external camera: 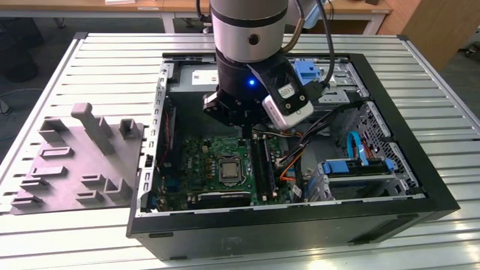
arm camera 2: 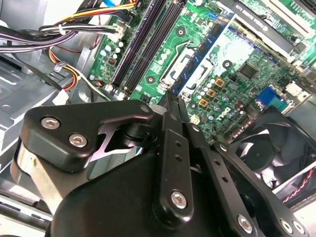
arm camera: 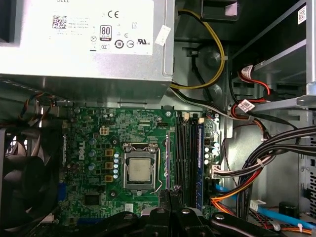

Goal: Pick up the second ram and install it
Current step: 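Insert the second ram into the second slot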

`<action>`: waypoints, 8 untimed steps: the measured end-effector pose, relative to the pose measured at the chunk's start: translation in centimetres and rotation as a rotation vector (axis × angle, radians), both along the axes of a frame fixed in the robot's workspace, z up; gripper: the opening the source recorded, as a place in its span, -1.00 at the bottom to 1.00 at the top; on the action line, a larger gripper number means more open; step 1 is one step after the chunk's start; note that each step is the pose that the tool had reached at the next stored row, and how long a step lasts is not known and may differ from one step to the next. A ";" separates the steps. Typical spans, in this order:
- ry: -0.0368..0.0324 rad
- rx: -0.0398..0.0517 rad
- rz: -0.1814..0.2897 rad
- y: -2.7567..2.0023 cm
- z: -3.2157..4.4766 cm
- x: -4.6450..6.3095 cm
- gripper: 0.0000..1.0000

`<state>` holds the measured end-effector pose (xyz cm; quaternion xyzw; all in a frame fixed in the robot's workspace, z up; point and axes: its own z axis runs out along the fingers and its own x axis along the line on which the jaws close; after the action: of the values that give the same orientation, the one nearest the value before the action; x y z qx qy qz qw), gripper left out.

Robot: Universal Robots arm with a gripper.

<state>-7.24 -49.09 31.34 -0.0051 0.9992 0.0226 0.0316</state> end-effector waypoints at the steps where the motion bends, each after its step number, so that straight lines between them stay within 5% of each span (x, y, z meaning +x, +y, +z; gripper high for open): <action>1: 0.0001 0.0000 0.000 0.00 0.00 0.0 -0.77; 8: 0.0075 0.0011 0.000 0.00 -0.31 1.3 -0.77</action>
<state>-5.92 -49.09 31.03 -0.0050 0.9993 0.0232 0.0279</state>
